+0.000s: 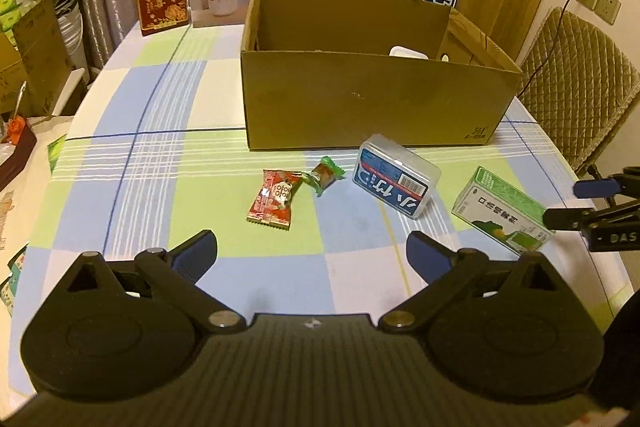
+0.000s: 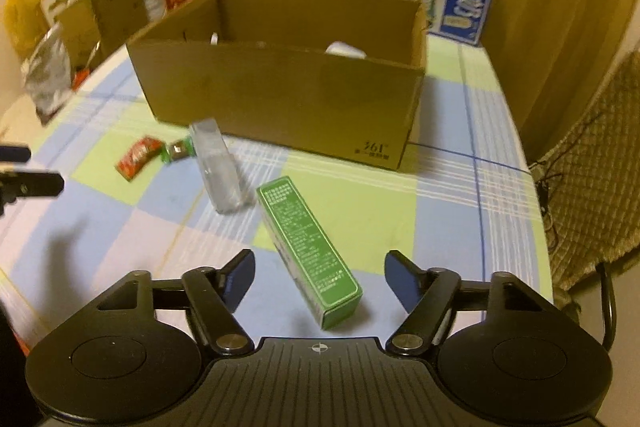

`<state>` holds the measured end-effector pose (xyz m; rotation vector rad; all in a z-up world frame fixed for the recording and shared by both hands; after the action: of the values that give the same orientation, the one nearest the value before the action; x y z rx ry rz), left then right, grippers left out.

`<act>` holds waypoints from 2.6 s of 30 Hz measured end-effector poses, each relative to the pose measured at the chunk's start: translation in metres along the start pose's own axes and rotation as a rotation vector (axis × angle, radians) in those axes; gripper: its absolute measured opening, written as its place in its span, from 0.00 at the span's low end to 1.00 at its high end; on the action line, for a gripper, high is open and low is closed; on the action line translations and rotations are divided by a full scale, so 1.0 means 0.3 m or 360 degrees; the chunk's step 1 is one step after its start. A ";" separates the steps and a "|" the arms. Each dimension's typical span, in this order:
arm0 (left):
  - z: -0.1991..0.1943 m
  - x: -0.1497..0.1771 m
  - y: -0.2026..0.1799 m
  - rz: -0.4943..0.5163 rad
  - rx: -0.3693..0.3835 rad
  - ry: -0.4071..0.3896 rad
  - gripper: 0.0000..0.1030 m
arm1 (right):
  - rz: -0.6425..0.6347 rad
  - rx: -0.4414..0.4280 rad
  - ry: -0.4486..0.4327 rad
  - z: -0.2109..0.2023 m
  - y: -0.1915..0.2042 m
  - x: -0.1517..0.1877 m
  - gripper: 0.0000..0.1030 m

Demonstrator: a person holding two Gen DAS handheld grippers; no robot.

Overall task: Organize objects
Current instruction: 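Grasp the green medicine box with the right tool while the left tool grasps the red candy, then lift the medicine box and red candy and carry both toward the cardboard box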

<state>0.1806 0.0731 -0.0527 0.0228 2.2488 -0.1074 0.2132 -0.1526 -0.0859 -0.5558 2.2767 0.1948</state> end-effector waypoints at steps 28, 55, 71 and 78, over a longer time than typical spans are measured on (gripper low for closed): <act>0.419 0.019 0.114 0.0174 0.0071 0.0129 0.43 | 0.0059 -0.0041 0.0097 0.258 0.091 -0.044 0.26; 0.306 0.083 0.051 0.0093 0.0062 0.0180 0.21 | 0.0036 -0.0015 0.0117 0.259 0.091 -0.024 0.27; 0.033 0.037 -0.053 0.0018 0.0067 0.0077 0.21 | 0.0180 -0.0065 -0.0046 -0.027 0.157 -0.017 0.27; -0.066 0.033 -0.109 0.0029 0.0077 0.0041 0.21 | 0.0178 -0.0074 -0.0096 -0.113 0.181 -0.012 0.27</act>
<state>0.1574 0.0420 -0.0458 0.0709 2.2709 -0.1522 0.1688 -0.1132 -0.0613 -0.4409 2.2508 0.3161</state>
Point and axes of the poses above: each gripper's, at about its wrist camera, not at the fingertips, and z roughly the way its jaws point, y to its left, x to its underside, the point moved 6 cm from there along z, roughly the way its jaws point, and after that the axes turned 11 degrees about -y, right-handed, at the moved point
